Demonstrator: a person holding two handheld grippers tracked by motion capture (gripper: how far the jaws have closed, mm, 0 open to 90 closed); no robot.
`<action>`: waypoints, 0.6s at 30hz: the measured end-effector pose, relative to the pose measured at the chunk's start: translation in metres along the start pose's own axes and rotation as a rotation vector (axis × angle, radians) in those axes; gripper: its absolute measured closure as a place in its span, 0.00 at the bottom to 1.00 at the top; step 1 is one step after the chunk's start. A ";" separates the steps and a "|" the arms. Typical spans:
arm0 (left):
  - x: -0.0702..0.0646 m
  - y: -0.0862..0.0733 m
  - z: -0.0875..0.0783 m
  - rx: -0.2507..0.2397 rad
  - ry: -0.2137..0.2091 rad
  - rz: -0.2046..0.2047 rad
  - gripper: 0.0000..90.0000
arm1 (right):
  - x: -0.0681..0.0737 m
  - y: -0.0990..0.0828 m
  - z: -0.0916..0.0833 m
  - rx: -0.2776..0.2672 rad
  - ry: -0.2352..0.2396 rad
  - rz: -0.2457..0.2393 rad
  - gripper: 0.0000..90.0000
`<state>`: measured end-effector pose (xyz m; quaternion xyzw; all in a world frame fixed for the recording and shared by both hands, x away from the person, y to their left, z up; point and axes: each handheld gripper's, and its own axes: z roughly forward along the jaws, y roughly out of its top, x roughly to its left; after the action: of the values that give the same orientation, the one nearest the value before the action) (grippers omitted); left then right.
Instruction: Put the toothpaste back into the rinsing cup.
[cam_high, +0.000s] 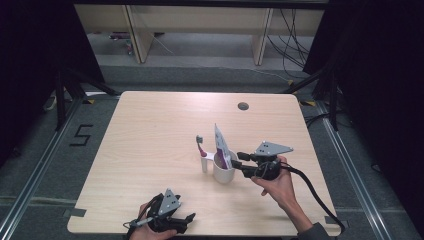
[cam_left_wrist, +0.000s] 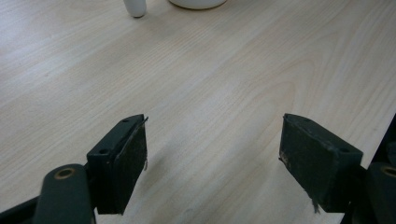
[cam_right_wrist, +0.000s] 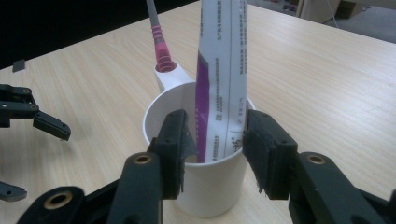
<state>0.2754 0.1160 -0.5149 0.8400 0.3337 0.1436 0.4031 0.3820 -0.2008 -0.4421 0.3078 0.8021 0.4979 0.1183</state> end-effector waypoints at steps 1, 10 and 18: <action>0.000 0.000 0.000 -0.001 0.000 0.000 0.26 | -0.001 0.000 0.000 -0.005 -0.003 -0.019 0.65; 0.000 0.000 0.000 -0.009 -0.001 -0.008 0.26 | -0.005 -0.008 -0.016 0.013 -0.035 0.015 0.62; 0.000 0.000 0.000 -0.011 -0.001 -0.010 0.26 | -0.005 -0.010 -0.027 0.003 -0.046 -0.009 0.59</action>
<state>0.2750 0.1159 -0.5146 0.8362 0.3370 0.1428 0.4084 0.3692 -0.2269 -0.4382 0.3157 0.8013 0.4889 0.1384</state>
